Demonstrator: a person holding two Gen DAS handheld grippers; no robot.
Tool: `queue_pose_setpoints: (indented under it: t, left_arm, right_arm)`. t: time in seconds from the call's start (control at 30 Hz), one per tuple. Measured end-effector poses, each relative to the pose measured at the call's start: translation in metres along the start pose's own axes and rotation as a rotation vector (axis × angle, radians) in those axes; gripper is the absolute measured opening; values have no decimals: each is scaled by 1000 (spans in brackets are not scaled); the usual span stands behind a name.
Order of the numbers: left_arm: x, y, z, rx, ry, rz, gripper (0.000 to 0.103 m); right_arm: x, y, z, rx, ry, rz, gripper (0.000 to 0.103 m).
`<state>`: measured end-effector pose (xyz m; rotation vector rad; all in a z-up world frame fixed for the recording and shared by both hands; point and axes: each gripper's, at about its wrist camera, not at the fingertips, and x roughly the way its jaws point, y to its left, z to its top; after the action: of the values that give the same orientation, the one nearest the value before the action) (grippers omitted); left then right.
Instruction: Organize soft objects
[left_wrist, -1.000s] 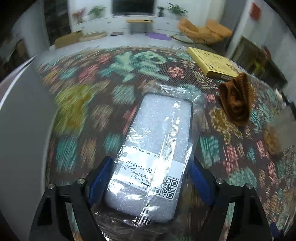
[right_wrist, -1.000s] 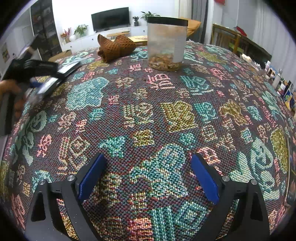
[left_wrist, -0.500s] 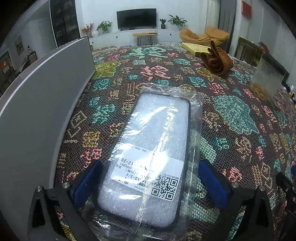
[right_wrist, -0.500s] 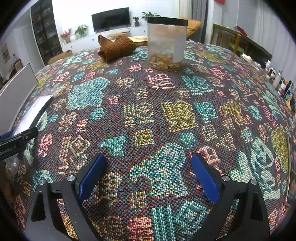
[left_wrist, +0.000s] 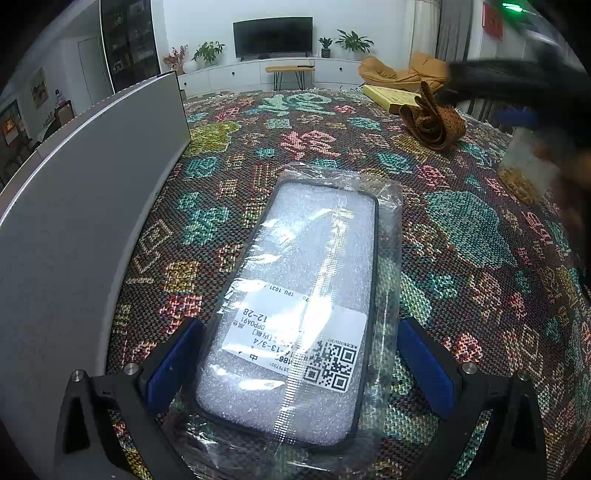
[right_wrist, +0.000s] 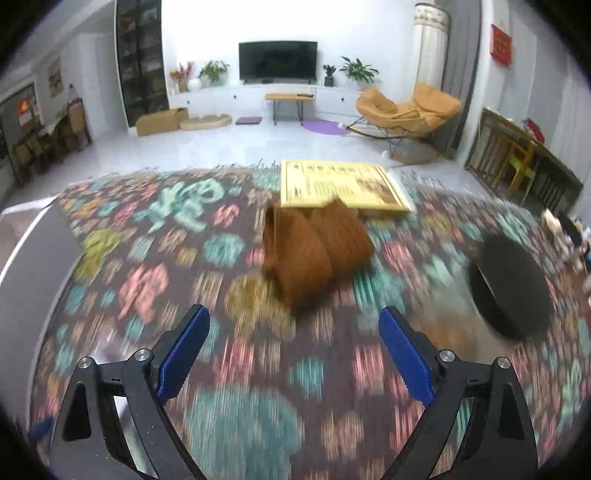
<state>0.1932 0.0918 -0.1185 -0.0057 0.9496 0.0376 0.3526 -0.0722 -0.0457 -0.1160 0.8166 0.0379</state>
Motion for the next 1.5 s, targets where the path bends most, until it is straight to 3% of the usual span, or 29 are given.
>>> queue_pose_setpoints:
  t: [0.13, 0.17, 0.2, 0.23, 0.27, 0.33, 0.5, 0.67, 0.83, 1.0, 1.07, 1.13, 1.17, 1.2, 1.23, 1.4, 1.5]
  left_arm:
    - [0, 0, 0, -1, -1, 1, 103]
    - [0, 0, 0, -2, -1, 1, 103]
    - [0, 0, 0, -1, -1, 1, 103]
    - [0, 0, 0, -1, -1, 1, 103]
    - [0, 0, 0, -1, -1, 1, 103]
    - [0, 0, 0, -1, 0, 1, 103]
    - [0, 0, 0, -1, 0, 1, 103]
    - [0, 0, 0, -1, -1, 1, 103]
    - [0, 0, 0, -1, -1, 1, 103]
    - [0, 0, 0, -1, -1, 1, 103]
    - [0, 0, 0, -1, -1, 1, 103]
    - [0, 0, 0, -1, -1, 1, 103]
    - [0, 0, 0, -1, -1, 1, 103]
    - [0, 0, 0, -1, -1, 1, 103]
    - [0, 0, 0, -1, -1, 1, 103]
    - [0, 0, 0, -1, -1, 1, 103]
    - [0, 0, 0, -1, -1, 1, 103]
  right_arm:
    - [46, -1, 16, 42, 41, 22, 88]
    - [52, -4, 16, 45, 60, 22, 43]
    - [54, -6, 16, 39, 66, 16, 24]
    - [48, -7, 18, 37, 51, 26, 21]
    - [40, -7, 18, 32, 40, 32, 8]
    - [13, -10, 15, 48, -2, 71, 7]
    - [-76, -20, -15, 79, -103, 175, 6]
    - [-157, -47, -70, 113, -126, 215, 6]
    - [-195, -101, -110, 134, -103, 115, 6]
    - [-177, -163, -99, 177, -98, -33, 6]
    - [-170, -180, -94, 204, -88, -54, 7]
    - [-170, -196, -93, 258, -72, -32, 15]
    - [-171, -203, -95, 286, -40, -1, 33]
    - [-172, -206, -98, 300, -4, 29, 69]
    - [-176, -206, -103, 294, 34, 58, 80]
    - [-185, -168, -147, -56, 230, 110, 80]
    - [-174, -140, -190, -317, 314, 11, 80]
